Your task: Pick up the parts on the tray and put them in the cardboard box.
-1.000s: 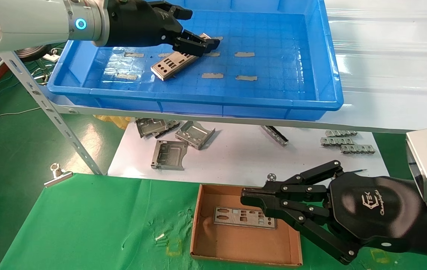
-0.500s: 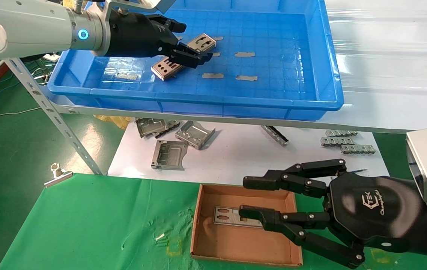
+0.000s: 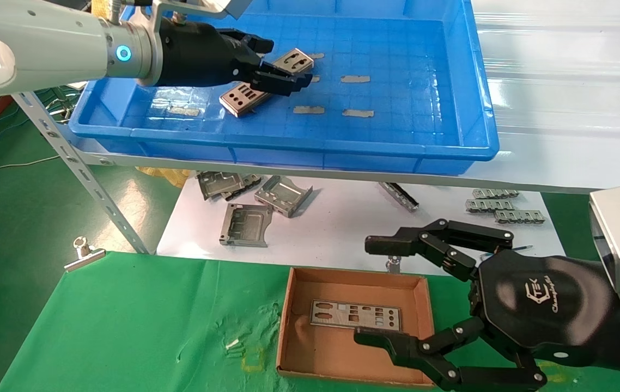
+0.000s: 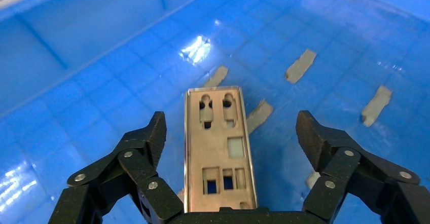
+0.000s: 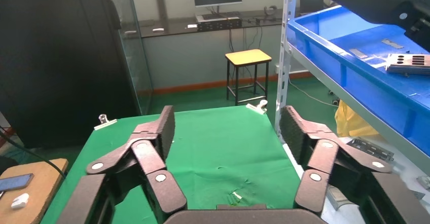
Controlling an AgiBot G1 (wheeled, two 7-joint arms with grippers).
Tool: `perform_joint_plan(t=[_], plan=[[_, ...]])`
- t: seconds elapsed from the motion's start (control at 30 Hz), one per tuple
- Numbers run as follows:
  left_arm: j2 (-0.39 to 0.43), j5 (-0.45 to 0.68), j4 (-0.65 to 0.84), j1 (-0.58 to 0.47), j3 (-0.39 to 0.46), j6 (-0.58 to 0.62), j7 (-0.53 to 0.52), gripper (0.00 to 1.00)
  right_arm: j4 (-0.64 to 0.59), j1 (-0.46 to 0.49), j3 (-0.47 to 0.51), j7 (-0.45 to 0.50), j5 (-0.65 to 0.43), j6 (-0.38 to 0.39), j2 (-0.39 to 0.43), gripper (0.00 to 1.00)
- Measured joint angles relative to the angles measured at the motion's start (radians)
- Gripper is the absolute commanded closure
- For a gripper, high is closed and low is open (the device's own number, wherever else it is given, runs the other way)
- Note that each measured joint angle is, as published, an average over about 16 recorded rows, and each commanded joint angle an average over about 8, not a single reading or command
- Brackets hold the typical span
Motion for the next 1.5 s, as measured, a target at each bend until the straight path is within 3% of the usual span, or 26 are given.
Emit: perform_joint_plan(t=[1.5], plan=[[-0.009,-0.097,0.011,-0.038,0.068,-0.038,0.031,1.0,0.0,0.0,0.0,0.0,0.0,0.0,0.0,0.0]])
